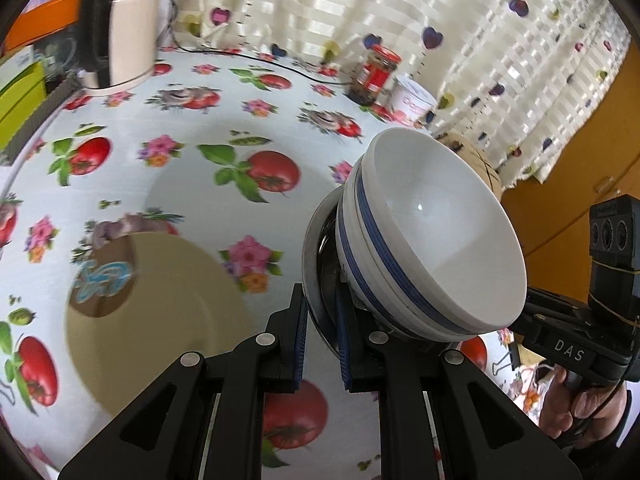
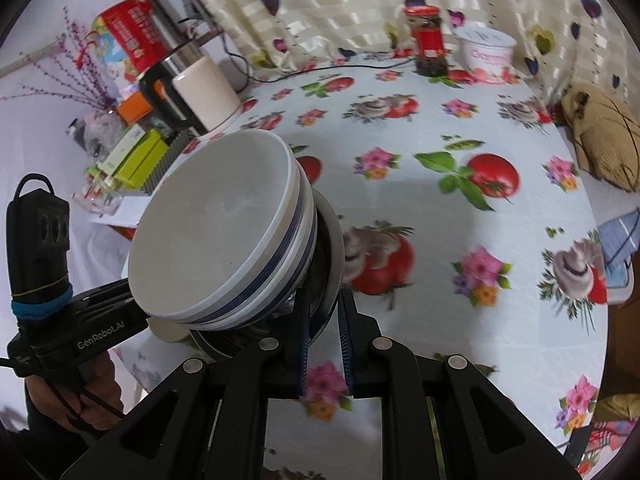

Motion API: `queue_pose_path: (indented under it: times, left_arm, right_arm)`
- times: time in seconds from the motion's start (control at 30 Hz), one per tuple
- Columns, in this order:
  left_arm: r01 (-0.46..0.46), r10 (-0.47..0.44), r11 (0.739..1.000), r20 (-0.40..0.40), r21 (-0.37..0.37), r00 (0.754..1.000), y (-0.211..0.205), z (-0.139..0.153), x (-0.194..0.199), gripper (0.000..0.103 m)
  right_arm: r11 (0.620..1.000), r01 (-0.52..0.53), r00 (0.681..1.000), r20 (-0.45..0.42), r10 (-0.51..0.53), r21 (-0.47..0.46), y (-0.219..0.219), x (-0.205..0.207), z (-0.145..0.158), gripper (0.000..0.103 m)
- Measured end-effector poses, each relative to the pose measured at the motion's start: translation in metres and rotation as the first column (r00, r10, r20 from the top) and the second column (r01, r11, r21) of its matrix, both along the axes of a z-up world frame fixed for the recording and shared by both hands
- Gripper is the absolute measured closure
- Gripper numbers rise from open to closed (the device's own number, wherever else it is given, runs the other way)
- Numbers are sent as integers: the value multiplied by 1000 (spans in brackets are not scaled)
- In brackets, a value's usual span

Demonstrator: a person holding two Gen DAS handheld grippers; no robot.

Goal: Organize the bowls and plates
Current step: 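Carry the bowl stack with both grippers over the beige plate stack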

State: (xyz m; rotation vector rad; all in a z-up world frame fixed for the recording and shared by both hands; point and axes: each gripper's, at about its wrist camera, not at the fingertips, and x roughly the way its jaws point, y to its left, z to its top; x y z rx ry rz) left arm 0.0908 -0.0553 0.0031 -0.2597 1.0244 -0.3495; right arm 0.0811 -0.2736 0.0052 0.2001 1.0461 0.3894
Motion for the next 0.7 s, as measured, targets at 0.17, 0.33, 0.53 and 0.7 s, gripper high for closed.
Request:
queue_pose_path:
  times: [0.17,0.33,0.53,0.7]
  left_arm:
    - [-64,64,998,7,6,998,30,4,-7,89]
    - [-125,125,992,10,19,992,61,3,-14,89]
    - [-188,188,982,-4,25,982,91,-4,-22,89]
    - [-232,233,972,-14,38,972,112,-11,-28,89]
  right_arm:
    - [998,-60,998,10,60,-3,30,5,5,89]
    - [993,-119,993,8,119,-2,62,11,4,89]
    - [982,-190,982,-4,190,-12,98,16,-1,90]
    - [970,-241,970,-22,241,-23,127,21,-9,89]
